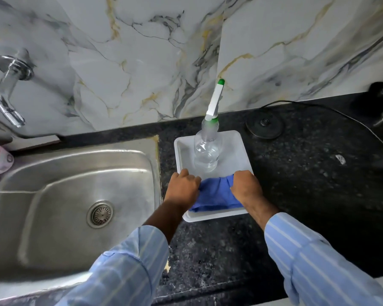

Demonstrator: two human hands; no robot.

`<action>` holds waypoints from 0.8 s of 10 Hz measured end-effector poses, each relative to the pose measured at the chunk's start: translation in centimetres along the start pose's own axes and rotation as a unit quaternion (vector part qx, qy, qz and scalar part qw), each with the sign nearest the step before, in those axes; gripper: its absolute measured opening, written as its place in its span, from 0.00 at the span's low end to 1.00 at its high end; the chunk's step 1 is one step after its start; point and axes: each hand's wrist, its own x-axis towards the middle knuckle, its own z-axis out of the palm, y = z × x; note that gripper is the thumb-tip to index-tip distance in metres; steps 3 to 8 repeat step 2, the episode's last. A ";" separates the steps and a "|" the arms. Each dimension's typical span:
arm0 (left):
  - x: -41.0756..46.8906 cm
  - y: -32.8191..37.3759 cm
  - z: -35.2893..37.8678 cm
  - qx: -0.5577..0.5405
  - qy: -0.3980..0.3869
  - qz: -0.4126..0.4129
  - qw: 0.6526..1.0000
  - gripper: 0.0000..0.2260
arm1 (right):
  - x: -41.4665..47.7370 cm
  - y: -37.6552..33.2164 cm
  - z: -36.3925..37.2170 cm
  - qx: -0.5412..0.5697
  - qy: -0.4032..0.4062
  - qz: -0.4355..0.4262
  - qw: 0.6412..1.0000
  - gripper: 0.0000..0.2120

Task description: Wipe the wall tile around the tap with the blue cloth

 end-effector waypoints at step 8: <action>-3.3 -4.5 -2.7 -0.053 0.065 -0.002 0.996 0.19 | -4.7 -3.4 -5.9 -0.020 0.080 -0.142 0.987 0.27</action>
